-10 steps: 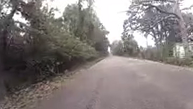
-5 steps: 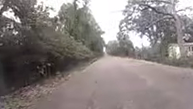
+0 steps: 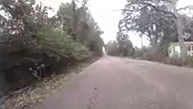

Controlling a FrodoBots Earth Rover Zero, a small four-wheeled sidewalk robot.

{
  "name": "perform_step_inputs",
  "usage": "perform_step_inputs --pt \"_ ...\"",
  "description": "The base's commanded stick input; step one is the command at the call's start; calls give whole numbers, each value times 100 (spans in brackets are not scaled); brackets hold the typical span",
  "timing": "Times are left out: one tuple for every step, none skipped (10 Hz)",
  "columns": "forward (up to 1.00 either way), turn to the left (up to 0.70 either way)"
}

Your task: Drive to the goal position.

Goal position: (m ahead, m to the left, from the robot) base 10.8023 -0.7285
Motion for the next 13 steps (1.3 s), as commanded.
perform_step_inputs --pt "70 0" --pt "70 0" --pt "70 0" --pt "70 0" --pt "70 0" --pt "70 0" --pt "70 0" --pt "70 0" --pt "70 0" --pt "70 0" --pt "70 0" --pt "70 0" --pt "70 0"
